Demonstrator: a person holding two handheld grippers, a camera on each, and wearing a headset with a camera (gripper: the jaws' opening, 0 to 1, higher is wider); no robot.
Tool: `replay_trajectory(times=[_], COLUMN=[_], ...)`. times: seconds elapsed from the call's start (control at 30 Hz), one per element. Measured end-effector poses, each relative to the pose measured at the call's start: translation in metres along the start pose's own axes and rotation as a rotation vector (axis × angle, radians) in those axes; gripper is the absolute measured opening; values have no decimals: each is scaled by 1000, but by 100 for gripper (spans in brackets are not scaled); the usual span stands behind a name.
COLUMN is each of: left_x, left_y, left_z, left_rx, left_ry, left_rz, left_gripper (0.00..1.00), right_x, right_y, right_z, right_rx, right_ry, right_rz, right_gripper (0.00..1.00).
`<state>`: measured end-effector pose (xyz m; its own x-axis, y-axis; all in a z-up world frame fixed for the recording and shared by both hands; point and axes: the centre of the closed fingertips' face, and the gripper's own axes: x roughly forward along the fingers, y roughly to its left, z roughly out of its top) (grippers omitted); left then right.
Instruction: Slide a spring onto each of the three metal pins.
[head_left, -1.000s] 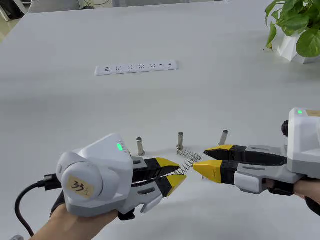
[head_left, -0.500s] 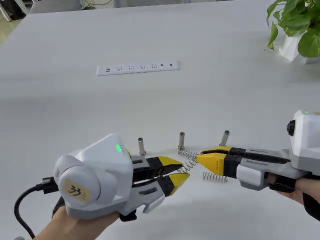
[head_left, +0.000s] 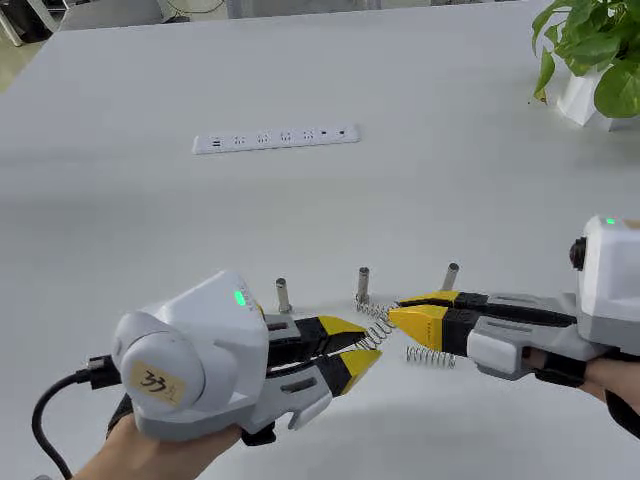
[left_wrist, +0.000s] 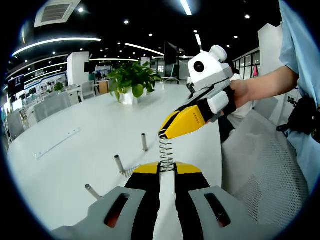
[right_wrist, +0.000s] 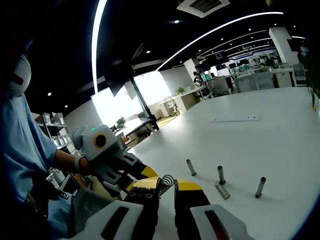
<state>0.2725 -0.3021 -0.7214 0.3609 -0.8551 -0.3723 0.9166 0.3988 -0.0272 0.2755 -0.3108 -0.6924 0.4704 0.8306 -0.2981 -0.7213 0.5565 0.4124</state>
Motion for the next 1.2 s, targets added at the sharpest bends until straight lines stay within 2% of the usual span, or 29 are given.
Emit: replay_trajectory(times=[0.23,0.3,0.4,0.6,0.67,0.8,1.2], left_x=[1,1,1,2,2,2,4], left_y=[-1,-1,-2,-2,-2,-3,-6], left_z=[-3,-4,-5,-6,-5,-5,-5], left_rx=[-19,-25,-37,-79,-75,-75,-39], left_ry=[13,16,17,2,1,3,8], left_rz=[1,-1,-3,-1,-1,-5,-16], left_gripper=[6,6,6,6,6,6,6], right_x=[2,3,4,5,5,3,0], right_y=[4,-2,3,7,8,11,10], right_z=[-1,-2,-2,-1,-1,-2,-4], right_rx=[-168,-222,-294,-404,-407,-460,-462], right_ry=[58,71,92,109,112,121,135], right_rz=[-28,-35,-49,-71,-67,-67,-66], right_gripper=[7,7,7,7,7,7,7])
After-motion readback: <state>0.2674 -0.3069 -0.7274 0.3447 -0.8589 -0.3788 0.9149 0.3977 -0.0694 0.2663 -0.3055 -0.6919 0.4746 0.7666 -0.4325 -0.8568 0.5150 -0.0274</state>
